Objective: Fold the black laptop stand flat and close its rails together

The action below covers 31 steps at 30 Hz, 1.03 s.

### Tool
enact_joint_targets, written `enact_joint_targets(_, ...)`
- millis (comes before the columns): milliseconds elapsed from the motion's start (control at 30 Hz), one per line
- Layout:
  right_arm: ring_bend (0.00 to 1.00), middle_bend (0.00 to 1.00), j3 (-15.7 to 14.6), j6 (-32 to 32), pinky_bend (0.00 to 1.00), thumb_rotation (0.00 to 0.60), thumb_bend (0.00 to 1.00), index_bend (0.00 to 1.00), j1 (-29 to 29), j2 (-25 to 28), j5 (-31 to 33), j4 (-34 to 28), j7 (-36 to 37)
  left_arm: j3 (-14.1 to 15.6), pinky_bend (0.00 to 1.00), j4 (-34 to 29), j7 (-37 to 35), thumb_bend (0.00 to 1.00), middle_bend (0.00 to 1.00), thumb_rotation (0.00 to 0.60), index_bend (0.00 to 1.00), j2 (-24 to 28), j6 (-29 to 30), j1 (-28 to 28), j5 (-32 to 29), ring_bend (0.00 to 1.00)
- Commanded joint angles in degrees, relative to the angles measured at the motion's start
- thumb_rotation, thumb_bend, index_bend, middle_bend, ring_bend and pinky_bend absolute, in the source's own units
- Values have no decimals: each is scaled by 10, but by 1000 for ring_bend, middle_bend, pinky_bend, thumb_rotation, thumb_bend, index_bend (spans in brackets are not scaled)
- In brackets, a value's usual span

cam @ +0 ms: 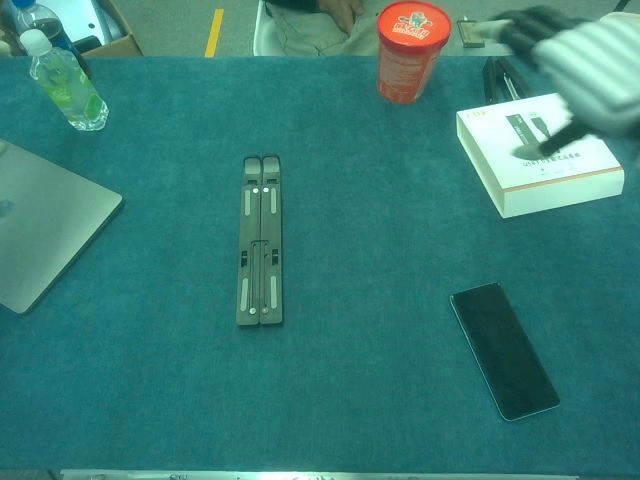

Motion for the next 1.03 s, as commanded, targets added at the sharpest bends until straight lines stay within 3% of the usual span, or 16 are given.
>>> enact_joint_targets(33, 30, 61, -17, 60, 235, 600, 0, 0, -62, 7, -2, 3, -6, 8, 0, -28, 31, 317, 0, 600, 0, 10, 25, 24, -3, 0)
enact_joint_targets(333, 29, 61, -18, 138, 235, 600, 0, 0, -160, 5, -10, 49, 59, 25, 0, -71, 83, 317, 0, 600, 0, 28, 61, 66, -7, 0)
enact_joint_targets(533, 30, 61, -15, 155, 235, 600, 0, 0, -200, 0, -21, 69, 93, 28, 0, -111, 120, 317, 0, 600, 0, 40, 86, 95, -24, 0)
enact_joint_targets(1033, 30, 61, 16, 135, 235, 600, 0, 0, -229, 4, -46, 82, 113, 30, 0, -131, 66, 317, 0, 600, 0, 59, 108, 124, 4, 0)
